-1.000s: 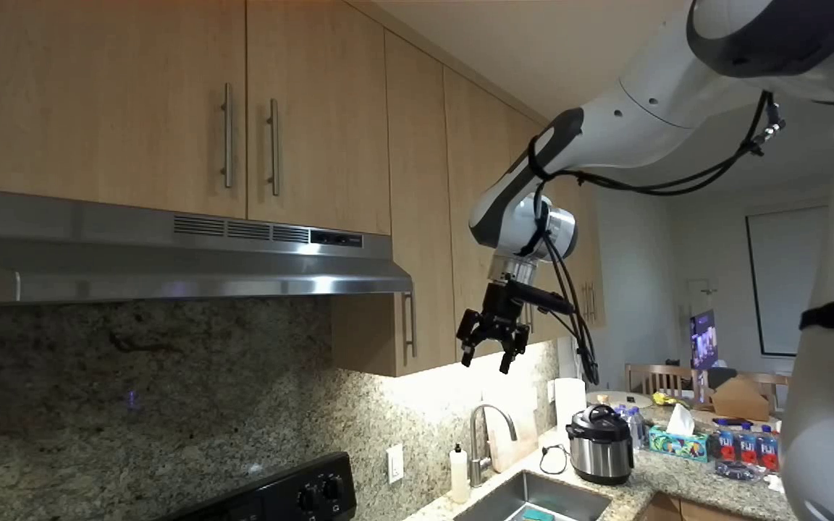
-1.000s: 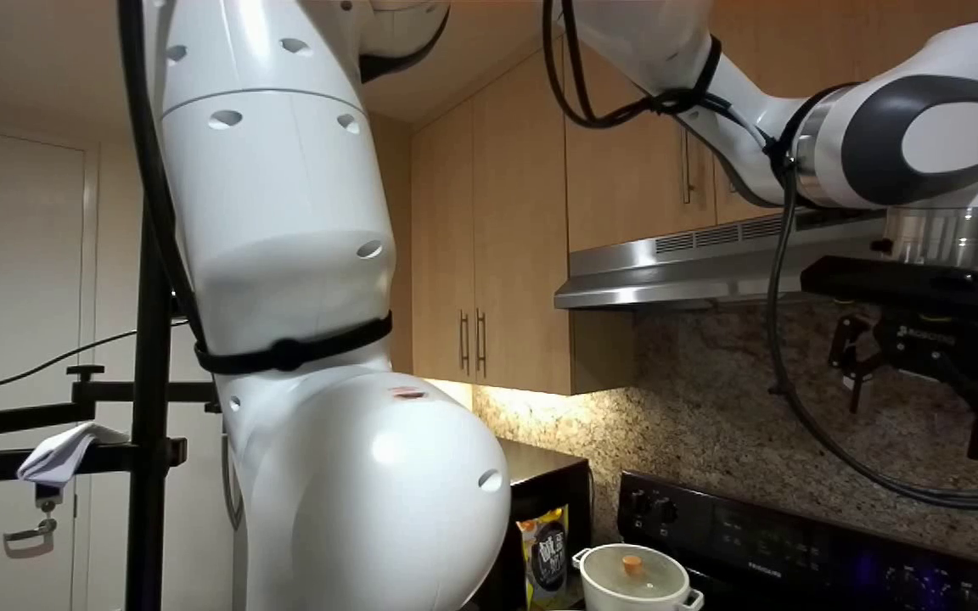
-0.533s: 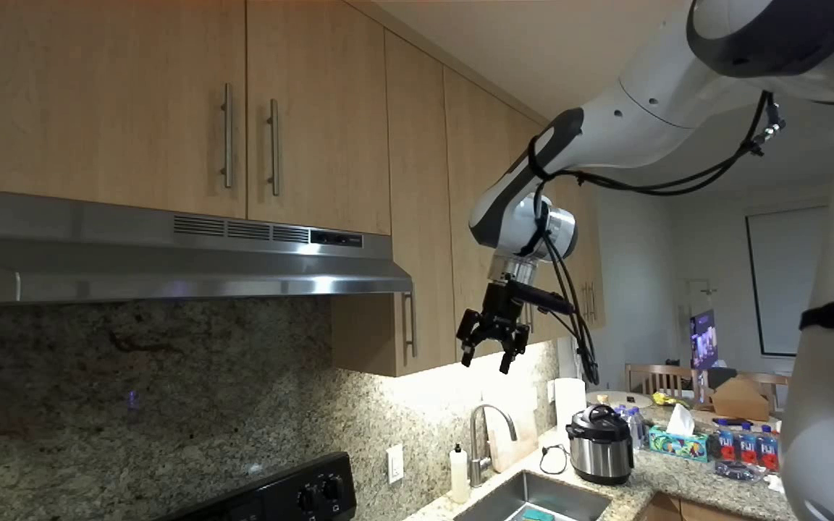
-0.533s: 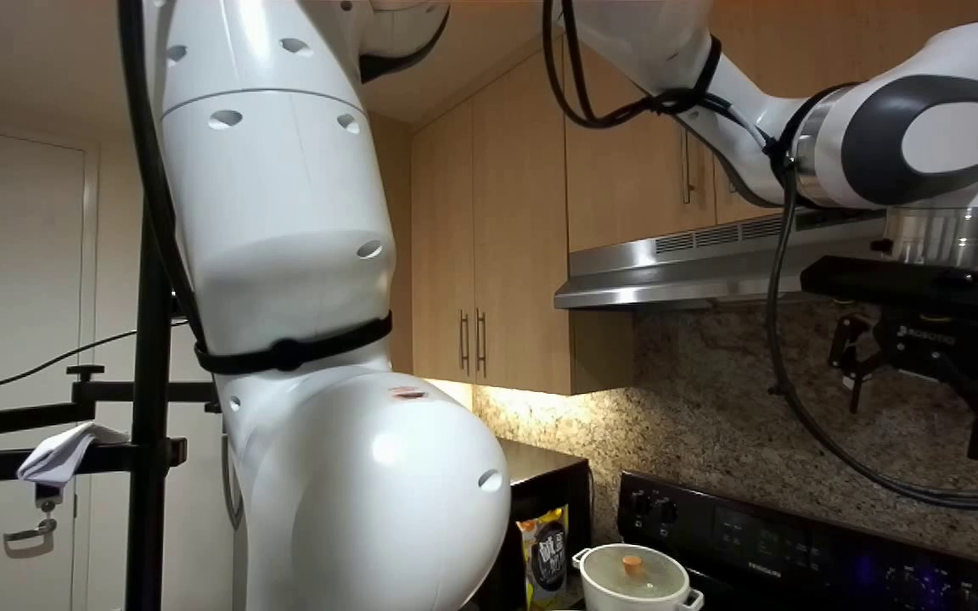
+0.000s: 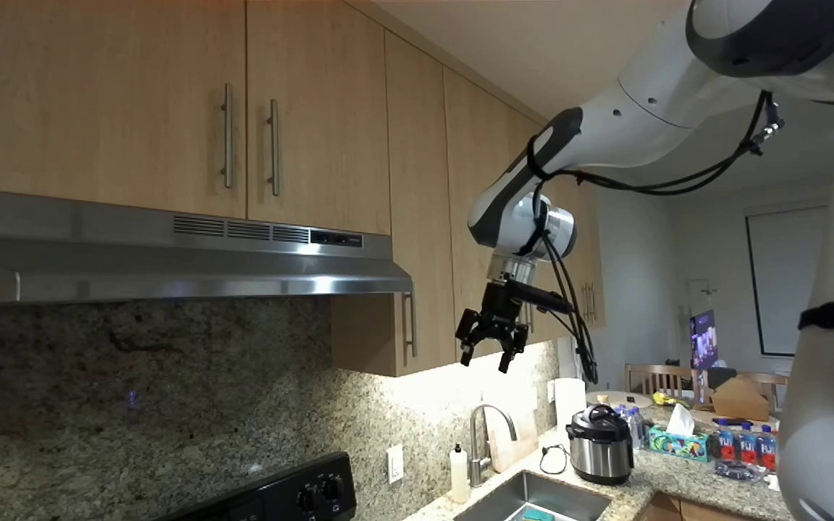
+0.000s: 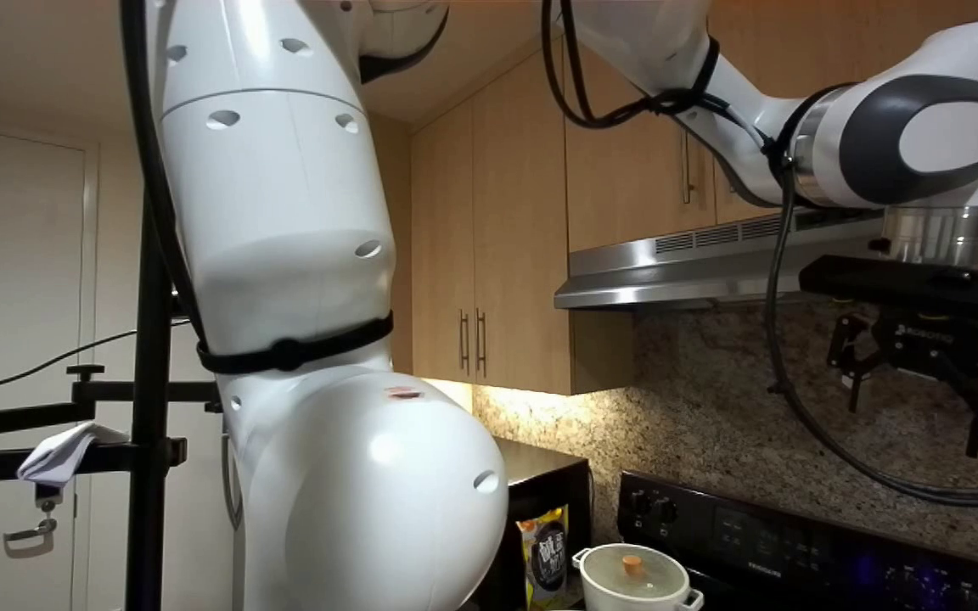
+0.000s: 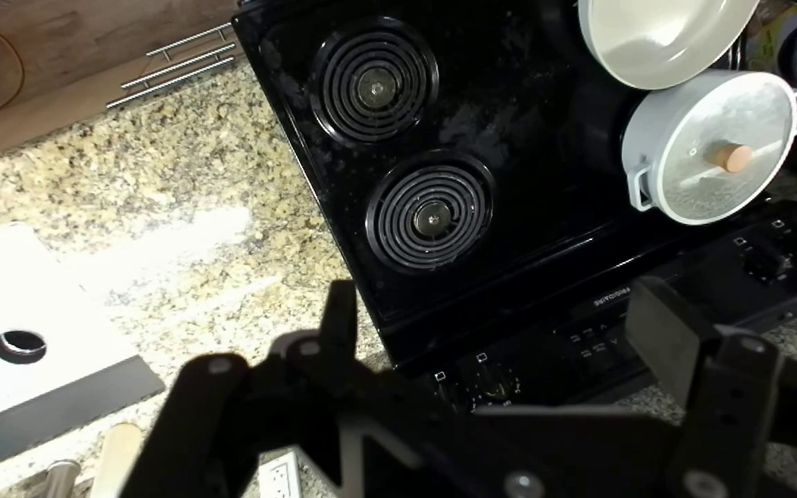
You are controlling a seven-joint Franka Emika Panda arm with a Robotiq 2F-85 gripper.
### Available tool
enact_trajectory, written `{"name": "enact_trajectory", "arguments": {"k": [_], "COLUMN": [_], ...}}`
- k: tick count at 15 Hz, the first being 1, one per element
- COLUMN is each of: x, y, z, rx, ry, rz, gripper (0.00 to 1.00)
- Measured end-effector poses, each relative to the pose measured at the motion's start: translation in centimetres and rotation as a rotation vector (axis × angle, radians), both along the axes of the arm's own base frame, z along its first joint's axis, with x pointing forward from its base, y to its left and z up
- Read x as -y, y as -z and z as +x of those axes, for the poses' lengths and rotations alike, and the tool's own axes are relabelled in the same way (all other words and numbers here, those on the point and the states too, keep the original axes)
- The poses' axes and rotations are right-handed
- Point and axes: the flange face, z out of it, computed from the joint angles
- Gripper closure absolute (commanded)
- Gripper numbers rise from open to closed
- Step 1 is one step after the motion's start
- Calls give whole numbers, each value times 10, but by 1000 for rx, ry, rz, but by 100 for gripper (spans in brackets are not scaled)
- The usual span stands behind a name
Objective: Turn on the light above the stove
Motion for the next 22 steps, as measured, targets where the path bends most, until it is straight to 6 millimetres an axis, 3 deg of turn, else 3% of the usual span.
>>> {"name": "enact_trajectory", "arguments": {"k": [5,14,18,22], "x": [-8,5,-7,-37], "y": [-21,-123,-159,-188], "z": [11,7,16,29], "rx": [51,301,499,701], "ry": [-16,12,53,81], "rz": [-34,-168,-249,-272], "gripper": [0,0,0,0]}}
